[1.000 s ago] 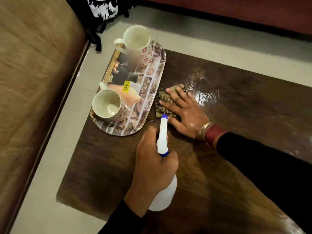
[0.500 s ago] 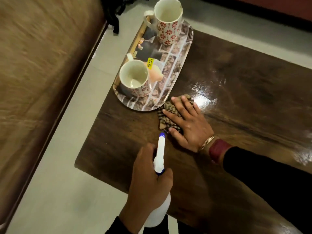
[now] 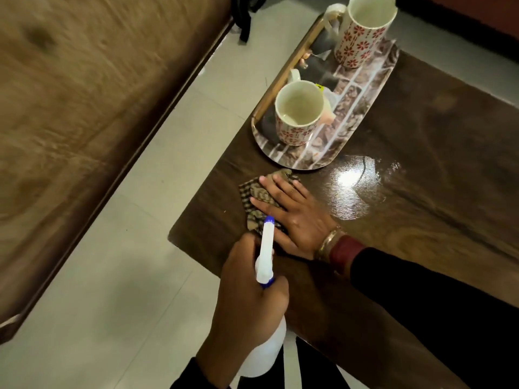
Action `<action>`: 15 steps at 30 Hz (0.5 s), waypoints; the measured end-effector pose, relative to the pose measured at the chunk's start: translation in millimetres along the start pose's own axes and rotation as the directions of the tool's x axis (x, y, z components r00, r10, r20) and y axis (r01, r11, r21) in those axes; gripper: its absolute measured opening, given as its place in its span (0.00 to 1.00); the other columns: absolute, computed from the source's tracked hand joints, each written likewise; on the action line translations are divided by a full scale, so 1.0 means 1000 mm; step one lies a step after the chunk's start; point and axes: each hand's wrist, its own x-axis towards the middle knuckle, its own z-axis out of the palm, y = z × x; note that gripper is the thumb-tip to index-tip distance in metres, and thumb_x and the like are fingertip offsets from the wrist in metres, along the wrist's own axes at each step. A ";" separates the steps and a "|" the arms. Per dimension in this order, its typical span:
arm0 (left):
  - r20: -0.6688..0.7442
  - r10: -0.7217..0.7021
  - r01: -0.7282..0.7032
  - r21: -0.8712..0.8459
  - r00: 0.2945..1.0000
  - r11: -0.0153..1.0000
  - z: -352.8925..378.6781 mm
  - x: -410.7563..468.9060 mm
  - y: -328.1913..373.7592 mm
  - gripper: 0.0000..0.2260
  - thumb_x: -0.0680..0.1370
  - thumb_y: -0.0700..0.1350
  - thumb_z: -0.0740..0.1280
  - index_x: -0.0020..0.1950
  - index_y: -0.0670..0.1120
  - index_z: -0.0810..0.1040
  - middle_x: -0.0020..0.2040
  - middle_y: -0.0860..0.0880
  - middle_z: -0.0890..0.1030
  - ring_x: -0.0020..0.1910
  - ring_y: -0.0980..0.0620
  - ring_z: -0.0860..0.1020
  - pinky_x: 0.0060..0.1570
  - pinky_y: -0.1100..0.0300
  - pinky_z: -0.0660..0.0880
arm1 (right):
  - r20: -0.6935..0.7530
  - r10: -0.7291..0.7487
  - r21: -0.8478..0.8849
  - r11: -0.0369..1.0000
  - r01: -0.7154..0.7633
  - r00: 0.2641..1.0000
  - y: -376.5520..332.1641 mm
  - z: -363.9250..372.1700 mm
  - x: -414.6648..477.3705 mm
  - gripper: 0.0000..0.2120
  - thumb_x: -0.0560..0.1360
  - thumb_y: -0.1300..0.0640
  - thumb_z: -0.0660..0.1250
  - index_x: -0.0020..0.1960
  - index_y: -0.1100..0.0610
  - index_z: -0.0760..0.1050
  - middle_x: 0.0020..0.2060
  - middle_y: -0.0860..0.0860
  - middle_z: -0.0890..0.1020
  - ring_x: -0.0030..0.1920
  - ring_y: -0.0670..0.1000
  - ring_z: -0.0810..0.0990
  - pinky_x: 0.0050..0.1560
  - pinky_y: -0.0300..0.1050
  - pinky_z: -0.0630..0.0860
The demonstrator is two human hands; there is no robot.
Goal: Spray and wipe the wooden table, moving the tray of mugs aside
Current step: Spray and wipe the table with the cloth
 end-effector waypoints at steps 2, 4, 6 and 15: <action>-0.006 0.011 -0.011 -0.050 1.000 0.999 -0.006 0.002 -0.005 0.21 0.64 0.47 0.70 0.55 0.51 0.71 0.43 0.56 0.74 0.42 0.53 0.77 0.42 0.73 0.74 | 0.003 0.015 -0.006 1.000 -0.015 1.000 -0.008 0.005 0.026 0.29 0.82 0.39 0.54 0.80 0.48 0.66 0.83 0.56 0.57 0.83 0.60 0.55 0.80 0.64 0.55; -0.033 0.002 -0.005 -0.103 0.999 0.995 -0.011 0.004 -0.008 0.18 0.63 0.46 0.70 0.51 0.54 0.71 0.41 0.56 0.75 0.41 0.51 0.78 0.41 0.71 0.74 | -0.012 0.082 -0.017 0.997 -0.082 0.997 -0.018 0.007 0.049 0.29 0.83 0.39 0.54 0.81 0.47 0.64 0.84 0.56 0.56 0.84 0.59 0.53 0.81 0.62 0.52; -0.042 -0.019 0.013 -0.138 0.999 0.990 -0.013 0.006 -0.011 0.18 0.63 0.45 0.70 0.52 0.51 0.72 0.42 0.54 0.76 0.41 0.50 0.79 0.44 0.67 0.77 | -0.027 0.163 0.005 0.987 -0.163 0.986 -0.030 0.009 0.072 0.30 0.82 0.38 0.53 0.82 0.46 0.62 0.84 0.55 0.54 0.84 0.59 0.51 0.82 0.60 0.49; -0.176 -0.020 -0.007 -0.148 0.984 0.989 -0.031 0.009 -0.028 0.21 0.66 0.43 0.72 0.55 0.51 0.71 0.42 0.62 0.75 0.46 0.67 0.79 0.44 0.79 0.72 | -0.093 0.179 0.064 0.983 -0.174 0.979 -0.083 0.034 0.102 0.28 0.80 0.41 0.64 0.78 0.45 0.70 0.83 0.55 0.60 0.83 0.62 0.56 0.81 0.62 0.49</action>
